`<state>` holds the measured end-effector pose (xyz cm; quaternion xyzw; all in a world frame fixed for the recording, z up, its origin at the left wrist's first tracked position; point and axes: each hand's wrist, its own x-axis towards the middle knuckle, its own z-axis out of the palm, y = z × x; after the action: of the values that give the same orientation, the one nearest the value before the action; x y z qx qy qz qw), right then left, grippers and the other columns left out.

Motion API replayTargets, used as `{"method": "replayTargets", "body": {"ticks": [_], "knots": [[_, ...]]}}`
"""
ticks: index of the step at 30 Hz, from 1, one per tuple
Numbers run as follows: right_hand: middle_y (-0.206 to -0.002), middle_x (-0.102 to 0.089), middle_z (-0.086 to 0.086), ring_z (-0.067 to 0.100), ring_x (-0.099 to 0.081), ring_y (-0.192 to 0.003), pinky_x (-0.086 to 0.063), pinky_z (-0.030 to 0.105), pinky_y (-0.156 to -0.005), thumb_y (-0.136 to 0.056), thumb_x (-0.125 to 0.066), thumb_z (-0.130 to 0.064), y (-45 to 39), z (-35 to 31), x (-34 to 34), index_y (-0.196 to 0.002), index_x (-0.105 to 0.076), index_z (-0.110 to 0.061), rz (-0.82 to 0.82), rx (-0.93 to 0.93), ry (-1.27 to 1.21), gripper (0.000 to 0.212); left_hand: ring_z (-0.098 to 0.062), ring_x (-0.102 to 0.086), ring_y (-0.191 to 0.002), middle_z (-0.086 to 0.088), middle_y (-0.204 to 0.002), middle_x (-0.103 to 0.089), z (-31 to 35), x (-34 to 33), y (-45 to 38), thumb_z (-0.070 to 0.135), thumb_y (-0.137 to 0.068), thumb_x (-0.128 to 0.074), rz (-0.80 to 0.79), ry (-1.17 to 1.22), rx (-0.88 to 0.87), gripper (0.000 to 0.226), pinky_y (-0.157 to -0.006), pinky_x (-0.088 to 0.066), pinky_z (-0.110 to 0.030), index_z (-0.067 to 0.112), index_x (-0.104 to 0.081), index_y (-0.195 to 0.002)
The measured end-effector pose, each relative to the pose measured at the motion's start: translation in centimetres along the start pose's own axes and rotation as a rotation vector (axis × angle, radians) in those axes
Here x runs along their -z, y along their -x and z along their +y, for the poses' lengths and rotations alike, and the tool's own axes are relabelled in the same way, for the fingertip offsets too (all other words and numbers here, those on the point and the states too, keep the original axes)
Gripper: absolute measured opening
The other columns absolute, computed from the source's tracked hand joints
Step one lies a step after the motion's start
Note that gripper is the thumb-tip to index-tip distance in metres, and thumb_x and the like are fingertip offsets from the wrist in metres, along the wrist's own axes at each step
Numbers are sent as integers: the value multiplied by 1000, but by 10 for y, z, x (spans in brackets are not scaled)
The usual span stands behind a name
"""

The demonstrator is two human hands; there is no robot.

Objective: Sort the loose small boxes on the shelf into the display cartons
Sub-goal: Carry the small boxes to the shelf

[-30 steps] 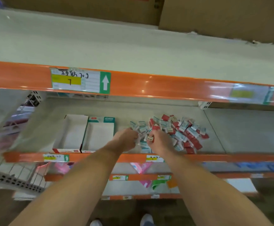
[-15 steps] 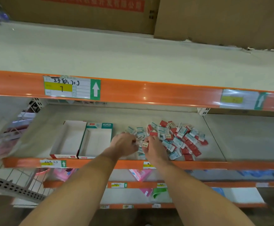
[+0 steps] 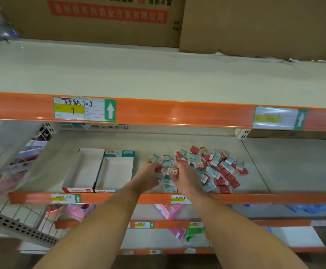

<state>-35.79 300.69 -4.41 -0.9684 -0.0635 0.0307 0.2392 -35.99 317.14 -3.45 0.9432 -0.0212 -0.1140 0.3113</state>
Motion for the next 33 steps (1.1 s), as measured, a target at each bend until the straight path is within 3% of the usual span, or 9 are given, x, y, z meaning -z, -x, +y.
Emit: {"method": "replayTargets", "body": {"ticks": [3,9,13,18,25,33], "knots": [[-124,-60,-2,18,-62,-104,-51,32,-83,-94,-65,-31,1,-2,0,-127,-56,-20,-2,3,3,36,-21,-57,-102,-5,-124,-49,-9,-4,7,-7,-80,-60,7,-78,-21,51,-85,-43,-16,14,-59,-126],[-128,-53,-6,14,-61,-105,-52,29,-91,-90,-70,-30,0,-11,3,-127,-60,-23,6,52,-35,39,-22,-58,-109,-1,-127,-55,-11,0,10,5,-83,-63,80,-206,-92,50,-91,-51,-27,24,-62,-129],[-125,-54,-4,17,-59,-109,-51,31,-91,-88,-73,-31,-2,-11,8,-124,-63,-21,13,64,-14,38,-21,-47,-116,3,-126,-56,-13,9,8,17,-89,-64,179,-332,-153,42,-97,-41,-34,30,-61,-128],[-128,-53,-5,16,-60,-110,-50,30,-92,-89,-72,-27,-7,-26,7,-126,-62,-21,29,93,-6,39,-20,-49,-111,0,-118,-57,-21,18,11,10,-86,-69,211,-214,-170,39,-93,-46,-32,24,-65,-122],[-119,-57,-3,16,-56,-109,-36,21,-75,-88,-70,-23,-12,-57,-5,-120,-63,-20,7,144,37,32,-20,-55,-108,2,-114,-59,-51,44,25,19,-86,-70,235,-237,-96,38,-93,-46,-34,28,-65,-122],[-99,-54,-6,15,-57,-90,-39,25,-71,-89,-68,-28,-14,-110,-30,-104,-64,-21,-27,172,63,18,-21,-59,-111,0,-125,-58,-95,77,43,19,-91,-64,238,-250,-30,30,-89,-51,-30,21,-65,-121]]}}
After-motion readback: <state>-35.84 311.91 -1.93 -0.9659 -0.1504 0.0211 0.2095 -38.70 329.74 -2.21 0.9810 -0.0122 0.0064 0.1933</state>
